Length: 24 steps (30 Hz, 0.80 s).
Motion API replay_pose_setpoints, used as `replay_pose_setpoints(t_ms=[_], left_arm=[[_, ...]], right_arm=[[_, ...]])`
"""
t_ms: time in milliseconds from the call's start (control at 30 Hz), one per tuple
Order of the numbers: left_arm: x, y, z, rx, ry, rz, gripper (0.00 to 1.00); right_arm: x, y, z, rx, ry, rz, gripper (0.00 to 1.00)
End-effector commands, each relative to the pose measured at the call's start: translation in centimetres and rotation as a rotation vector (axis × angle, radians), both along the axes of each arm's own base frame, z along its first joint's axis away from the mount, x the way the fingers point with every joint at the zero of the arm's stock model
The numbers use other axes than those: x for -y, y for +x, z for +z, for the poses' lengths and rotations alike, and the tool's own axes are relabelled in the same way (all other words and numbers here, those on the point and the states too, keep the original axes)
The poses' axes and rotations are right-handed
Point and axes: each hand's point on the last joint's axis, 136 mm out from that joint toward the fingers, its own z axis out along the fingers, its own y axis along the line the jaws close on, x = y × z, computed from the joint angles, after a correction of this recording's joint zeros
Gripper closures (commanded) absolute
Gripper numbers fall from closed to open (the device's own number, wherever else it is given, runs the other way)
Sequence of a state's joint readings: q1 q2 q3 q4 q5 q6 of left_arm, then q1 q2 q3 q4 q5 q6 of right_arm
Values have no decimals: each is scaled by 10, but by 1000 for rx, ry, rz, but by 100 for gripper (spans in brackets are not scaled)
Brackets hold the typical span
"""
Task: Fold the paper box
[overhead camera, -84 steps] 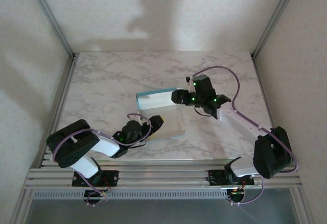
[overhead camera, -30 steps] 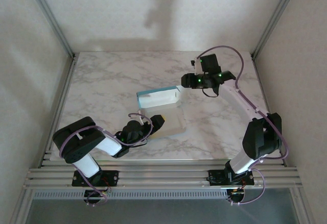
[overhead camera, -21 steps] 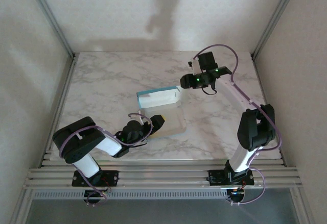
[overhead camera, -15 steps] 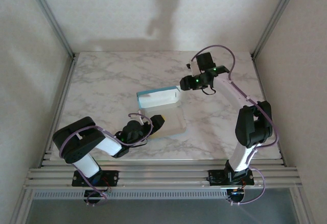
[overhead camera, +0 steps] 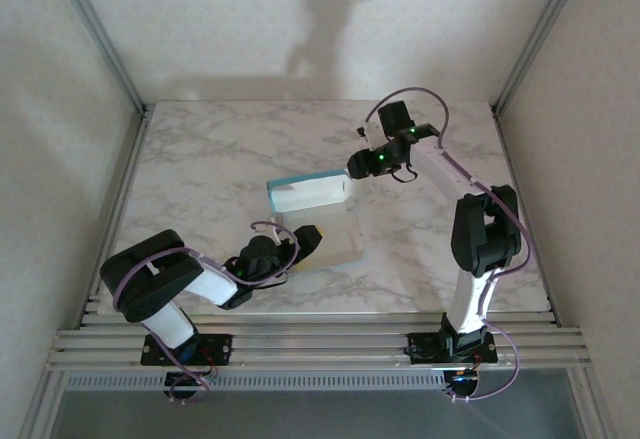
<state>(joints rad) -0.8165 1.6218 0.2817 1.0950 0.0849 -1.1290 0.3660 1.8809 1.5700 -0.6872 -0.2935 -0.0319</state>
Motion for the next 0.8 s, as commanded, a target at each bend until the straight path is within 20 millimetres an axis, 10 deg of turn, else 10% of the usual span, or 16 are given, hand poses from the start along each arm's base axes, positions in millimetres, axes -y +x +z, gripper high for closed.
replay_pose_setpoints(t_ms=[0, 767], left_arm=[[-8, -4, -18, -39, 70, 9, 1], [-2, -3, -18, -37, 80, -3, 1]], right_arm=[[-2, 1, 0, -13, 6, 42, 42], [-7, -14, 5, -8, 39, 47, 77]])
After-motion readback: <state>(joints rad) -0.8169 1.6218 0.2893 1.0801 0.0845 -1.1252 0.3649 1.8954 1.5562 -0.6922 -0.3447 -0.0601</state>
